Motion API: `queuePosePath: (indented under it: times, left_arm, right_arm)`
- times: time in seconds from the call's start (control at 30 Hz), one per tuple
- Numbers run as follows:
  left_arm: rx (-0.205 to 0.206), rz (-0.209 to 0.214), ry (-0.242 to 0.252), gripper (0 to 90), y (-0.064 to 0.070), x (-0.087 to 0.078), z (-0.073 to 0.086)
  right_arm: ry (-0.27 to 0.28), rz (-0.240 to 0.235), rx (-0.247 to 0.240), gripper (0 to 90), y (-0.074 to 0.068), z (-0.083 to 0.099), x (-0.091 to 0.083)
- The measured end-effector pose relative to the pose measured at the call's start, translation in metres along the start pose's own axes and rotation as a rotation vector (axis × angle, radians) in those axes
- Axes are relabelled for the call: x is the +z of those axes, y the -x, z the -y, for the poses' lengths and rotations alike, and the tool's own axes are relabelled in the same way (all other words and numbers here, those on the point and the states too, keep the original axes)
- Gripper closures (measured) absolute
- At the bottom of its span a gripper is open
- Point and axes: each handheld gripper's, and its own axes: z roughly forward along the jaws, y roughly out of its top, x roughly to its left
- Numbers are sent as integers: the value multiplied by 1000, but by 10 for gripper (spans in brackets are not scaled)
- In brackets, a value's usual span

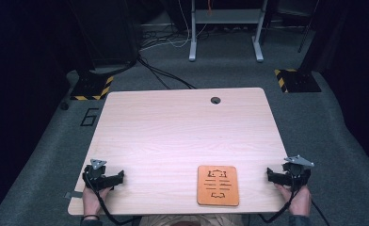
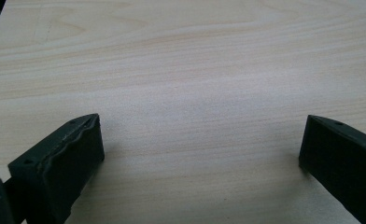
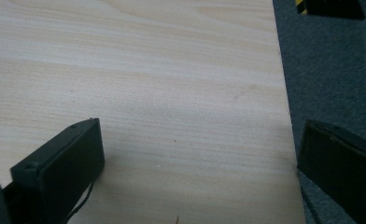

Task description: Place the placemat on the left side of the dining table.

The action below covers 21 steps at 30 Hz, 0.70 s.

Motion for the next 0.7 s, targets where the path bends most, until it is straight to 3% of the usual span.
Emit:
queuePosePath:
  times: [0.23, 0.7]
  left_arm:
    - [-2, -4, -3, 0, 1, 0, 0]
    - [-5, -6, -4, 0, 1, 0, 0]
  right_arm:
    - [-14, -22, 8, 0, 2, -1, 1]
    - [-9, -62, -25, 0, 0, -2, 0]
